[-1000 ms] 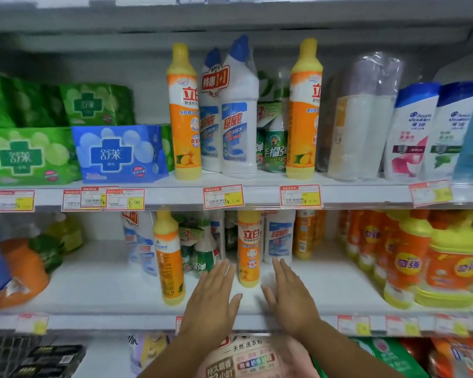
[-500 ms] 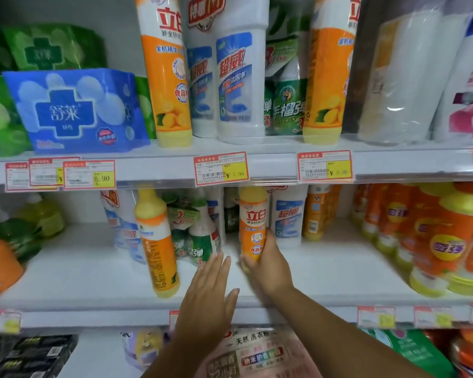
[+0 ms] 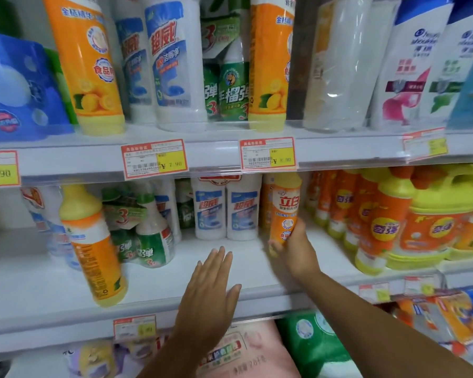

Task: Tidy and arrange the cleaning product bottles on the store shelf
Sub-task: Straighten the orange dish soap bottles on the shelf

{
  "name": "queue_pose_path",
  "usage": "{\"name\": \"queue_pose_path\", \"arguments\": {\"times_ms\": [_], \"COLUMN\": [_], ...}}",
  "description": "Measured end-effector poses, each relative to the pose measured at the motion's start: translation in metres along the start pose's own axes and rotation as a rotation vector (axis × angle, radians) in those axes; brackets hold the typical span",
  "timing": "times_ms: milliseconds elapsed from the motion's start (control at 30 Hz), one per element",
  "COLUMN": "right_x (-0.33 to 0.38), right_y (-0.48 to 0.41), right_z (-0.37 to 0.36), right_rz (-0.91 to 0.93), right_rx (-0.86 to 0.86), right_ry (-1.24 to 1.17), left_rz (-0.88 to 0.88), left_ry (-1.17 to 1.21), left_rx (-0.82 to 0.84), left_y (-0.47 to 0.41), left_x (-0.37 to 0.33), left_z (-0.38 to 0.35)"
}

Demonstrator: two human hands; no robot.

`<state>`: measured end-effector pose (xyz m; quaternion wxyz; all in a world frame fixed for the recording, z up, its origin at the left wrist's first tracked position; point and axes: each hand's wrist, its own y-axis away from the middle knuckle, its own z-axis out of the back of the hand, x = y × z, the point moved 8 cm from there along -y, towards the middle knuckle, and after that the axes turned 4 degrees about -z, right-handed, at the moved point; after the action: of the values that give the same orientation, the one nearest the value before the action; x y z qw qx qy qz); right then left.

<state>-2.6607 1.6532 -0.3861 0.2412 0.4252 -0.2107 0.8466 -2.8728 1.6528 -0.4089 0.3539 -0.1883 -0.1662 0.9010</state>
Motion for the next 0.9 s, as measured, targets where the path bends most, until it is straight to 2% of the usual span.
{"name": "queue_pose_path", "arguments": {"times_ms": [167,433,633,733,900], "right_x": [-0.017,-0.013,-0.005,0.013,0.082], "right_y": [-0.03,-0.059,-0.048,-0.016,0.065], "right_z": [0.014,0.012,0.017,0.029,0.059], "right_rz": [-0.068,0.002,0.024,0.099,0.359], "right_rx": [-0.023,-0.041,-0.022,-0.023,-0.088], "right_ry": [0.017,0.059,-0.079,-0.121,-0.044], "left_rz": [0.002,0.033,0.024,-0.003,-0.047], "left_ry": [-0.028,-0.032,-0.011,-0.016,-0.015], "left_rx": [0.005,0.016,-0.015,-0.066,-0.171], "left_y": [-0.008,-0.012,-0.005,0.0,0.008], "left_x": [-0.007,-0.002,0.0,-0.011,-0.034], "left_z": [-0.005,-0.004,0.013,0.035,0.096]}}
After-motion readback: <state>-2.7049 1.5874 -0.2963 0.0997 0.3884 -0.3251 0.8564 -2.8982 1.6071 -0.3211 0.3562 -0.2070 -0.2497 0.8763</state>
